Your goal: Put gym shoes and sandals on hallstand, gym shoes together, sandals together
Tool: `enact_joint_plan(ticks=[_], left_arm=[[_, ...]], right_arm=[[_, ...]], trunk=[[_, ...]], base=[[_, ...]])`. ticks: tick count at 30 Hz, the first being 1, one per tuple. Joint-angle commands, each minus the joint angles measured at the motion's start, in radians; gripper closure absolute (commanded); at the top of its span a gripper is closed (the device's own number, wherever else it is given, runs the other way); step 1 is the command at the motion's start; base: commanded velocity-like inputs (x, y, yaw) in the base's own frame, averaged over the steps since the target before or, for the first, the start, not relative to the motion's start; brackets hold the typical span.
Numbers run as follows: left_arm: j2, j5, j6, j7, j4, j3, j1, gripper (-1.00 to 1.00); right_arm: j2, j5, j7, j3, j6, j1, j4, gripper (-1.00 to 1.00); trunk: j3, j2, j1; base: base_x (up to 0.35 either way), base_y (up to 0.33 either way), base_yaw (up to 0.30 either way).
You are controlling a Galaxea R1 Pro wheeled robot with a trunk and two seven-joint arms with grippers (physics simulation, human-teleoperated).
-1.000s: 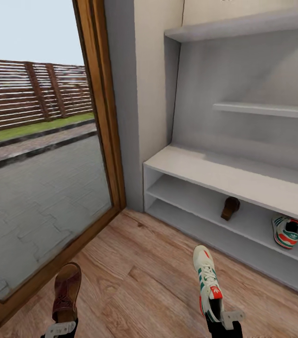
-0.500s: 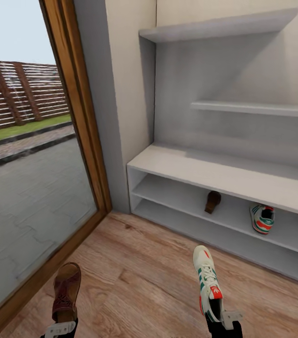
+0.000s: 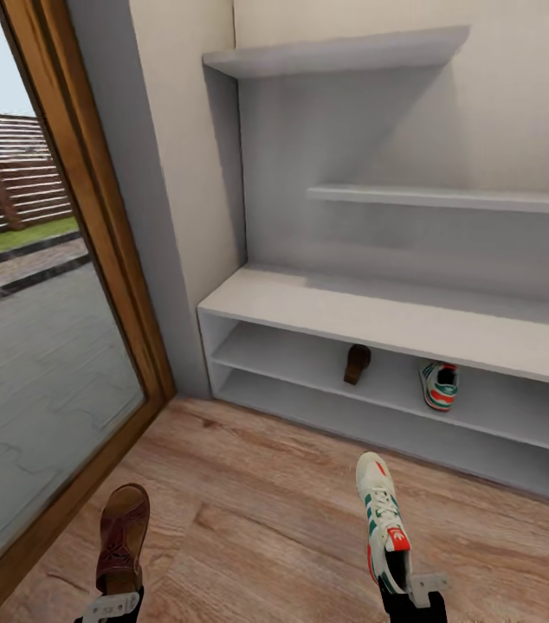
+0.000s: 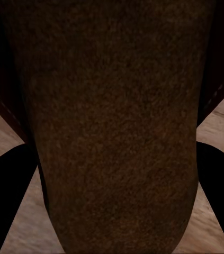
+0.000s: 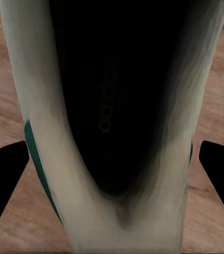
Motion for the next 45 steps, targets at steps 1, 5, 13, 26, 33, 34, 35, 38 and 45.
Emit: enact_joint_plan(ticks=[1, 5, 13, 26, 33, 34, 35, 38, 45], left_arm=[[-0.001, -0.010, -0.004, -0.006, 0.000, 0.008, -0.001, 1.00], [-0.001, -0.011, -0.004, -0.006, 0.000, 0.007, -0.001, 1.00], [-0.001, -0.011, -0.004, -0.006, 0.000, 0.007, -0.001, 1.00], [-0.001, -0.011, -0.004, -0.006, 0.000, 0.007, -0.001, 1.00], [-0.001, -0.012, -0.004, -0.006, -0.001, 0.007, -0.001, 1.00], [-0.001, -0.012, -0.004, -0.006, -0.001, 0.007, -0.001, 1.00], [-0.001, -0.012, -0.004, -0.006, 0.000, 0.007, -0.001, 1.00], [-0.001, -0.012, -0.004, -0.006, 0.000, 0.007, -0.001, 1.00], [-0.001, -0.012, -0.004, -0.006, 0.000, 0.007, -0.001, 1.00]], right_arm=[[0.000, 0.004, 0.007, -0.009, -0.003, -0.001, 0.001, 1.00], [0.000, 0.004, 0.007, -0.009, -0.003, -0.001, 0.001, 1.00], [0.000, 0.004, 0.007, -0.009, -0.004, -0.001, 0.001, 1.00], [0.000, 0.004, 0.007, -0.009, -0.003, -0.001, 0.000, 1.00], [0.001, 0.004, 0.007, -0.009, -0.003, -0.001, -0.001, 1.00], [0.001, 0.004, 0.007, -0.008, -0.003, -0.001, -0.001, 1.00], [0.001, 0.005, 0.008, -0.008, -0.002, -0.001, 0.000, 1.00], [0.001, 0.005, 0.009, -0.007, -0.003, -0.001, 0.000, 1.00], [0.000, 0.006, 0.010, -0.007, -0.003, -0.001, -0.001, 1.00]], trunk=[[-0.001, 0.000, 0.000], [-0.001, 0.000, 0.000], [-0.001, 0.000, 0.000], [-0.001, 0.000, 0.000], [-0.001, 0.000, 0.000], [-0.001, 0.000, 0.000], [-0.001, 0.000, 0.000], [-0.001, 0.000, 0.000], [-0.001, 0.000, 0.000]], base=[[0.000, 0.000, -0.266], [0.000, 0.000, -0.266], [-0.100, 0.112, -0.266], [-0.049, 0.083, -0.266], [0.000, 0.000, -0.164], [0.000, 0.000, -0.032], [0.000, 0.000, -0.021], [0.000, 0.000, -0.012], [0.000, 0.000, -0.002]])
